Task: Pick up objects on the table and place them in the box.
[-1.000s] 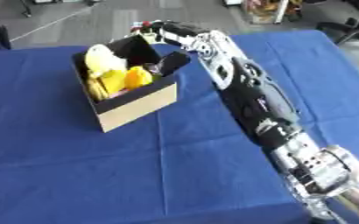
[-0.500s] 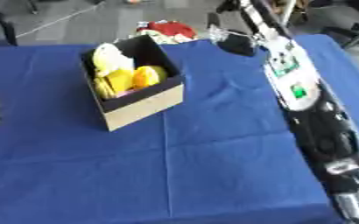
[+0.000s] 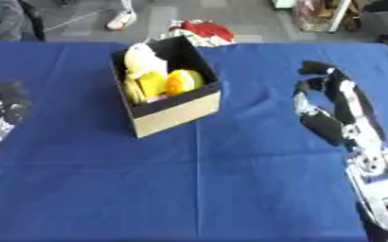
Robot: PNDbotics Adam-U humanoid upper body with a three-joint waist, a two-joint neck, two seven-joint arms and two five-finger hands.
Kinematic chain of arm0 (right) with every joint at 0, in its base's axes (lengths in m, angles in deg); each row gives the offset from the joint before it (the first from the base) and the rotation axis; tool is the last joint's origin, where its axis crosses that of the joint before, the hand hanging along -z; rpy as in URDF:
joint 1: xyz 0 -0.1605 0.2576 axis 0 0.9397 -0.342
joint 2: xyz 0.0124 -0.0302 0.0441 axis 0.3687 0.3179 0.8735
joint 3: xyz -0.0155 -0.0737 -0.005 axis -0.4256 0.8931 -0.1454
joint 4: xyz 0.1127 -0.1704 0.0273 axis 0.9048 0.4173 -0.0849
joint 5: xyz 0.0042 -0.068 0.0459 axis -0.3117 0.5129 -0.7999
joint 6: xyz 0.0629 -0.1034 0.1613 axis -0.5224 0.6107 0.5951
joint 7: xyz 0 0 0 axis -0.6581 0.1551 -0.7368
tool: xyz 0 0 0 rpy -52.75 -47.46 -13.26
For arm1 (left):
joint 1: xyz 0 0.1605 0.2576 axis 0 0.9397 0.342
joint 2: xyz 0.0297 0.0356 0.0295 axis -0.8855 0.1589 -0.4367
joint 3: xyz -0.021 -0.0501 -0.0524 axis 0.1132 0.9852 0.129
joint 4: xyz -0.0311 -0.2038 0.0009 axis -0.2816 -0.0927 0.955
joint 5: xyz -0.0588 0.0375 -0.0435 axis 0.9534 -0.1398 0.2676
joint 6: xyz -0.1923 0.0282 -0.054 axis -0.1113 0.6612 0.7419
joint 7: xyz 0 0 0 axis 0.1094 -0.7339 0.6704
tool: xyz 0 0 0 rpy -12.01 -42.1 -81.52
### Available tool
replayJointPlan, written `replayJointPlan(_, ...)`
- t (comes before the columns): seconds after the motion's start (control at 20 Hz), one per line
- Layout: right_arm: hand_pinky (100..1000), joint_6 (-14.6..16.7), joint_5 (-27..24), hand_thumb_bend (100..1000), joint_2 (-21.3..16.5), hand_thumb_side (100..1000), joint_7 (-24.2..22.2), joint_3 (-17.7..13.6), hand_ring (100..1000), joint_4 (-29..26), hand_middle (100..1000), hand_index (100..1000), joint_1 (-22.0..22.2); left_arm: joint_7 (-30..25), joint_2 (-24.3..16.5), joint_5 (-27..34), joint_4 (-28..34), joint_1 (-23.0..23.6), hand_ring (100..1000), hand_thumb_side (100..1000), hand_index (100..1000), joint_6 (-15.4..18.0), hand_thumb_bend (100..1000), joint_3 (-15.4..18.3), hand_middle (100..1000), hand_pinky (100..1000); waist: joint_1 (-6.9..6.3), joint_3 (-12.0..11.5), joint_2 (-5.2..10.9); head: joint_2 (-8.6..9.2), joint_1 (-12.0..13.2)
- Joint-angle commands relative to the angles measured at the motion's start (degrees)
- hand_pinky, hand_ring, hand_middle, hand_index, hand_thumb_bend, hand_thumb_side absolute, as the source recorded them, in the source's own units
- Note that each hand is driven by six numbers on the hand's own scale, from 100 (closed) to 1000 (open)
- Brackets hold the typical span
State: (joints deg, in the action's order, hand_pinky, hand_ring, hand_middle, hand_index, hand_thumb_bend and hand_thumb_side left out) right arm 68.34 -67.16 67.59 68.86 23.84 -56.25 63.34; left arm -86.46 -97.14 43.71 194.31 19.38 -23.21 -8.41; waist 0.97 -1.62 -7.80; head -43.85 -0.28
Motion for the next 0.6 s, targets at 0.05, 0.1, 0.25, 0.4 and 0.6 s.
replayJointPlan(0.05,787,0.4,0.4,100,2.0,217,0.4,0.2,662,-0.3,711,809,0.5,0.4,0.1,0.4,1.0,-0.1,680,508,801,0.5,560,0.5,669,714,0.20,0.2,-0.24,-0.26,0.2)
replayJointPlan(0.1,784,0.5,0.6,100,2.1,213,0.5,0.3,658,-0.1,706,801,0.7,0.1,0.2,0.4,1.0,-0.1,682,508,801,0.6,560,0.4,670,714,0.23,0.2,-0.23,-0.26,0.0)
replayJointPlan(0.25,779,0.5,0.0,100,1.7,206,1.7,0.6,645,0.3,693,790,1.6,-0.4,0.5,0.5,1.0,-0.1,687,507,801,1.0,557,0.2,675,714,0.30,0.2,-0.29,-0.26,-0.5)
replayJointPlan(0.4,778,0.6,-0.4,100,1.7,203,2.9,0.5,642,0.5,691,787,2.5,-0.7,0.8,0.6,0.8,0.2,692,508,801,1.1,557,0.2,680,715,0.31,0.3,-0.35,-0.26,-0.7)
replayJointPlan(0.6,779,0.5,-0.7,100,1.9,207,3.7,0.3,643,0.6,691,788,2.7,-0.7,1.1,0.4,0.6,0.5,697,508,800,1.1,557,0.4,687,716,0.25,0.5,-0.32,-0.26,-0.8)
